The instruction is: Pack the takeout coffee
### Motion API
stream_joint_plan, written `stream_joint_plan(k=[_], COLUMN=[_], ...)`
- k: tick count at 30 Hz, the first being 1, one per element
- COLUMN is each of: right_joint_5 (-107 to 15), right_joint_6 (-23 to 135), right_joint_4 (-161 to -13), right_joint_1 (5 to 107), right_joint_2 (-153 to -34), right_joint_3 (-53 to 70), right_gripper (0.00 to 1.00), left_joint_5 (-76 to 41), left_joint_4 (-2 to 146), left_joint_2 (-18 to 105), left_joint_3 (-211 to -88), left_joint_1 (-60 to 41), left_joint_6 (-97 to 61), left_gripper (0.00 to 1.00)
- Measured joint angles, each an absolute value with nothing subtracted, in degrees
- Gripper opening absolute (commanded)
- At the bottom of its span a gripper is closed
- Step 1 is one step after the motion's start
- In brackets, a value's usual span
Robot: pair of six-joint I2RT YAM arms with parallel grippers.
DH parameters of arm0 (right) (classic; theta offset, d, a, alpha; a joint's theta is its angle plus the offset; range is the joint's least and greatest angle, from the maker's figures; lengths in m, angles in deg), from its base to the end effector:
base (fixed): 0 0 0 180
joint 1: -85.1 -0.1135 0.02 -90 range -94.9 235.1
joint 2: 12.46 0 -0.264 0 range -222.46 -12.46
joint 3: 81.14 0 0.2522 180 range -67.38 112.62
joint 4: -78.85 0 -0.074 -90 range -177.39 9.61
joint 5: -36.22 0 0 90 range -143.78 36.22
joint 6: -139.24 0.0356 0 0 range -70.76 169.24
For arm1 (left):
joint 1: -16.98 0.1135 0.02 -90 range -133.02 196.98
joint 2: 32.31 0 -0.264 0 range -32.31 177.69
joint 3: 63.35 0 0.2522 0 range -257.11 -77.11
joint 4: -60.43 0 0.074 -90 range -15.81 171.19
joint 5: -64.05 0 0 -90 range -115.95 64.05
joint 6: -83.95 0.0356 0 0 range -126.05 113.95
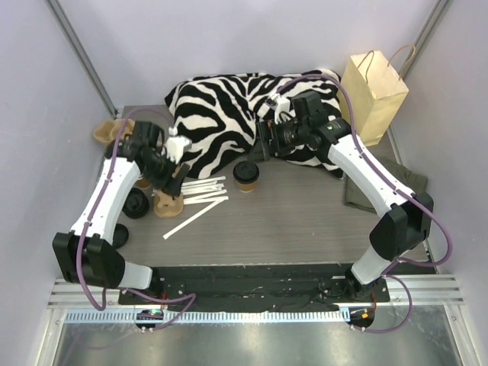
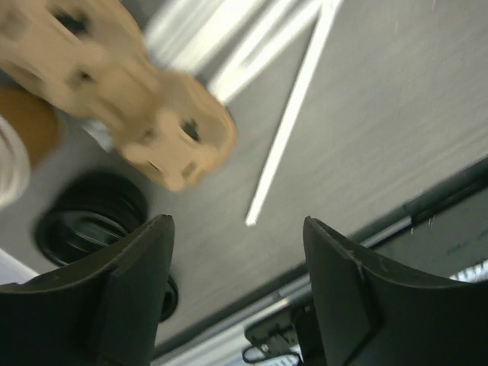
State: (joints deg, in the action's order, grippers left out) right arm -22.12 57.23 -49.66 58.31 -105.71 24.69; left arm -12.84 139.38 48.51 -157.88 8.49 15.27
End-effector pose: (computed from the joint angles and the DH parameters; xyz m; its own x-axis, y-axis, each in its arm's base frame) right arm 0.3150 0.1800 0.3665 -0.6592 -0.2003 -0.7248 -0.6630 0.6095 0.4346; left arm 0.2643 -0.0476 0.3352 -0.7502 0.4700 -0.4650 0.5480 0.8355 -0.0396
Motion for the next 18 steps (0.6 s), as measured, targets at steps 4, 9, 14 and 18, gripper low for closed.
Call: stream_joint_plan(k=[4,9,14,18], right_joint_5=[-22.1,-21.64,-21.27,-21.12], right_joint_6=[57.25,57.27,57.29,57.27], right_joint_4=[-49.33,-49.37,-49.39,-49.37], right_joint_1=[58.31,58.31,58.31,58.31], right_joint_2=[-105.71,-105.71,-105.71,-105.71], right_joint_3=[23.23,22.94,22.94,22.94], right_gripper=[1.0,1.0,1.0,1.0], left_joint_5=[-13.83,-15.03,-15.4,-15.29], left_joint_4=[140.51,138.94,137.19,135.47], left_joint_2=[46.74,47.7,51.72,56.14], left_joint_3=[-150.14,-150.01,-150.16,-150.08], left_joint_1=[8.51,9.28,9.49,9.52], left_joint_6=[18.57,30.4,43.14,51.47], left_gripper=[0.8,0.82,0.82,0.82])
